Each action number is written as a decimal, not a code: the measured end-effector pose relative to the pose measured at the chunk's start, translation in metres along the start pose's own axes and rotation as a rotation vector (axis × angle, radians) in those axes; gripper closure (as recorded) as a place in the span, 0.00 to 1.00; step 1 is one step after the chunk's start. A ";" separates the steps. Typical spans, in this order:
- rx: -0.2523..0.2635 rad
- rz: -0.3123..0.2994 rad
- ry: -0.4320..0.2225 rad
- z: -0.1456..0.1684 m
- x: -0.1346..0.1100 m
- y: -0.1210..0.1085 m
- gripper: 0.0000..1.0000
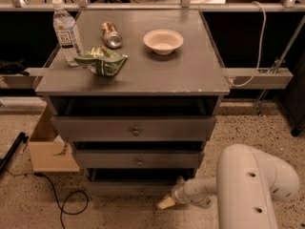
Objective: Open bottom drawer
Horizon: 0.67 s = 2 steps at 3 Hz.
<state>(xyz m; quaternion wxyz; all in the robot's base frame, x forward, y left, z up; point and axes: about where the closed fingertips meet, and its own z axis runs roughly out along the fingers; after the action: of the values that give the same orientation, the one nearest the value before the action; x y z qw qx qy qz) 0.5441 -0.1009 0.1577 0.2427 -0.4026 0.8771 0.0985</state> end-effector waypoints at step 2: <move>-0.005 0.023 0.002 -0.007 0.015 0.007 0.42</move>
Offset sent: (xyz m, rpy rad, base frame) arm -0.2203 -0.1058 -0.0354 0.0972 0.1443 -0.1927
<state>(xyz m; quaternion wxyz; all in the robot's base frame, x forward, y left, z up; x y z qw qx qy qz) 0.5282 -0.1086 0.1556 0.2394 -0.3932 0.8817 0.1031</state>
